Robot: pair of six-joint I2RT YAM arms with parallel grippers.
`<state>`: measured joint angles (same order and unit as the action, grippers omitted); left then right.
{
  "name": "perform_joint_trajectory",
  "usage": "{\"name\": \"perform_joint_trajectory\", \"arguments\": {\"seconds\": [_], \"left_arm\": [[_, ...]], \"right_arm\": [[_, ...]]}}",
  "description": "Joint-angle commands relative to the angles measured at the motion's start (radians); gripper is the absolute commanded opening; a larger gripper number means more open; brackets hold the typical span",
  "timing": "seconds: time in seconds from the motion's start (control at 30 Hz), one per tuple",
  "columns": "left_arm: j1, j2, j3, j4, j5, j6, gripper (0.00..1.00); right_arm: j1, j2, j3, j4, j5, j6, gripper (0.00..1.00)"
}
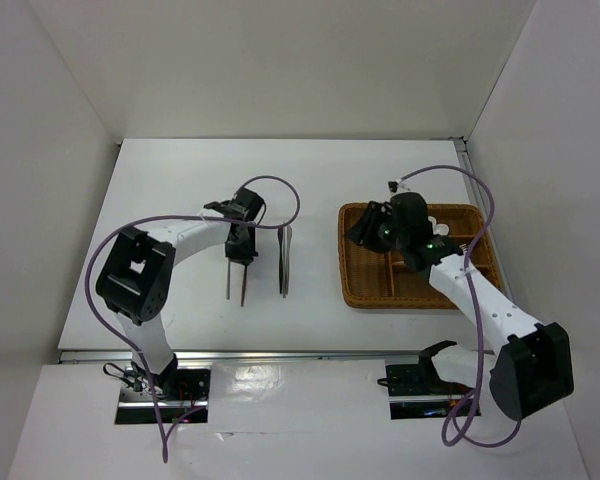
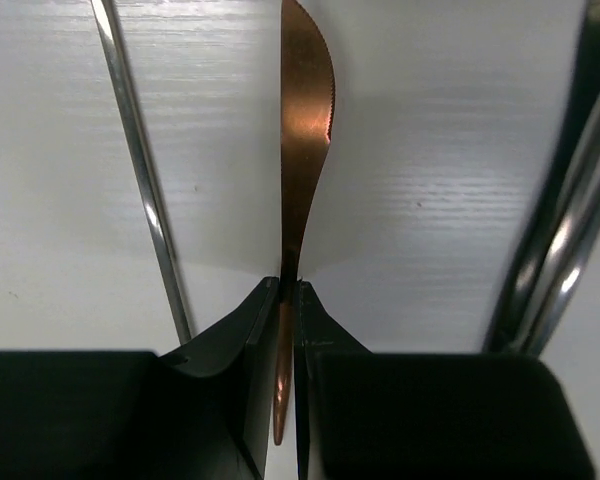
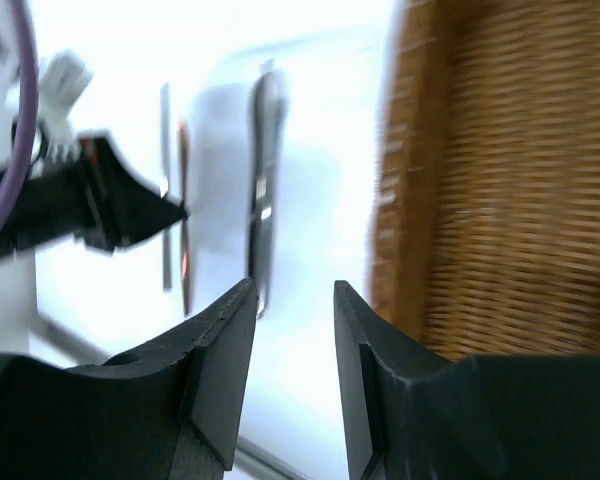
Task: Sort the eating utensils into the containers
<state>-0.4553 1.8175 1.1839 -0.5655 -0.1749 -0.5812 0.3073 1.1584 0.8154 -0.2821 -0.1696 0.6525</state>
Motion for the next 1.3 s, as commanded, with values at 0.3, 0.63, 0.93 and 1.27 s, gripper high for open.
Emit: {"name": "perform_joint_trajectory", "arguments": {"seconds": [0.3,0.63,0.93,1.27], "left_arm": [[-0.008,-0.254,0.118,0.029,0.123,-0.141,0.10],[-0.008,-0.356,0.075,0.101,0.221,-0.209,0.10],[-0.017,-0.395,0.048,0.121,0.262,-0.218,0.10],[-0.045,-0.405,0.019,0.151,0.310,-0.236,0.10]], "right_arm": [[0.266,0.038,-0.042,0.303,-0.059,-0.067,0.47],[0.450,0.213,0.102,0.380,-0.022,-0.129,0.64],[0.463,0.285,0.122,0.445,-0.031,-0.129,0.67],[0.463,0.402,0.208,0.454,-0.041,-0.129,0.62]]}}
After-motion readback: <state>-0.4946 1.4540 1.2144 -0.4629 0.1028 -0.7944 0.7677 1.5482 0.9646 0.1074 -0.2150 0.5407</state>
